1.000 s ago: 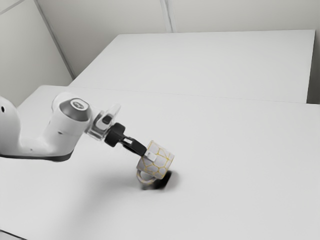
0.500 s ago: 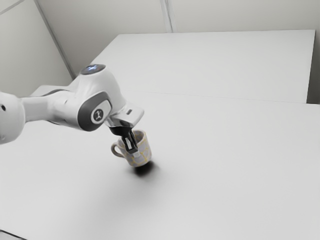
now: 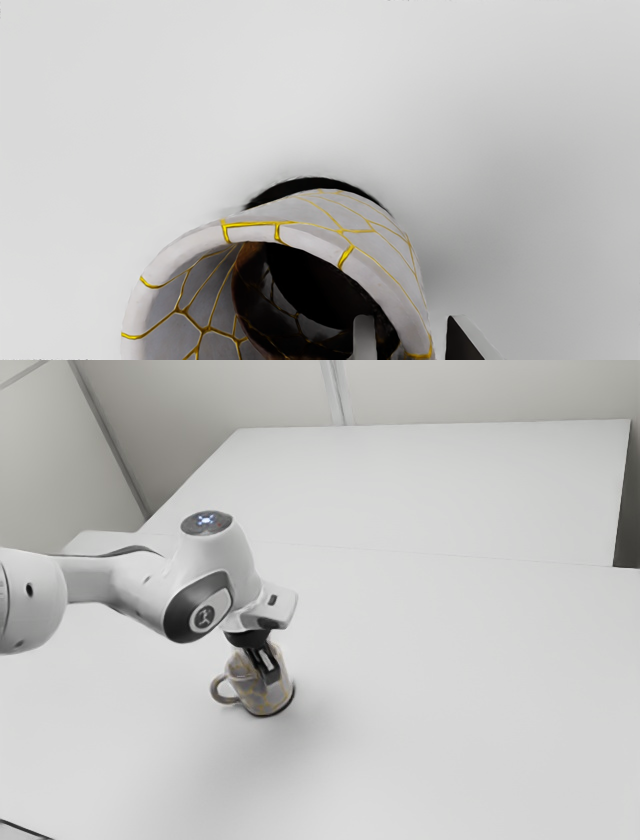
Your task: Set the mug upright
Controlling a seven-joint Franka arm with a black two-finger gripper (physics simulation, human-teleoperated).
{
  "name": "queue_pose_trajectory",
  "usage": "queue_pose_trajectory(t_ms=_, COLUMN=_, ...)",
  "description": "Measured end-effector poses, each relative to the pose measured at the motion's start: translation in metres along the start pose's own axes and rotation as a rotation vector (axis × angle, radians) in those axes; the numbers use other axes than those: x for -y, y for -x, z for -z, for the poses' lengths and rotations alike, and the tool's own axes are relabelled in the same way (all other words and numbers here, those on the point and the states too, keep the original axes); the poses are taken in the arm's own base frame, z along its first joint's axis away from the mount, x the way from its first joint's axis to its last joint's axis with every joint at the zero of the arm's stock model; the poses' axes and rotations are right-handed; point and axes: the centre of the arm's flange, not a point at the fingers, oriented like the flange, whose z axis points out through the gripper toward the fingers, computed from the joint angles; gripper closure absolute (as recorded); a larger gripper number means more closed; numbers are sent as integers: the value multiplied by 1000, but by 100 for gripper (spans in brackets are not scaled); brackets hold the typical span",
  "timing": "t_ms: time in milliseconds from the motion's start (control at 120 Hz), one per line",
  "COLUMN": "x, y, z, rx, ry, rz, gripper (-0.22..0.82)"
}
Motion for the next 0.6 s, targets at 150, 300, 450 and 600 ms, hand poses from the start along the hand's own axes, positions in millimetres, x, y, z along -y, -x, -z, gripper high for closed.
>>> queue_pose_trajectory(t_ms=150, x=0, y=-2, z=10, rx=-21, ry=-12, rz=59, gripper=27)
queue_pose_trajectory(t_ms=300, x=5, y=-7, z=48, rx=-43, ry=-19, rz=157, gripper=13)
queue_pose_trajectory(t_ms=450, x=42, y=-27, z=108, rx=-45, ry=-1, rz=325, gripper=7)
queue_pose_trajectory(t_ms=600, x=84, y=-32, z=174, rx=-54, ry=13, rz=445, gripper=3)
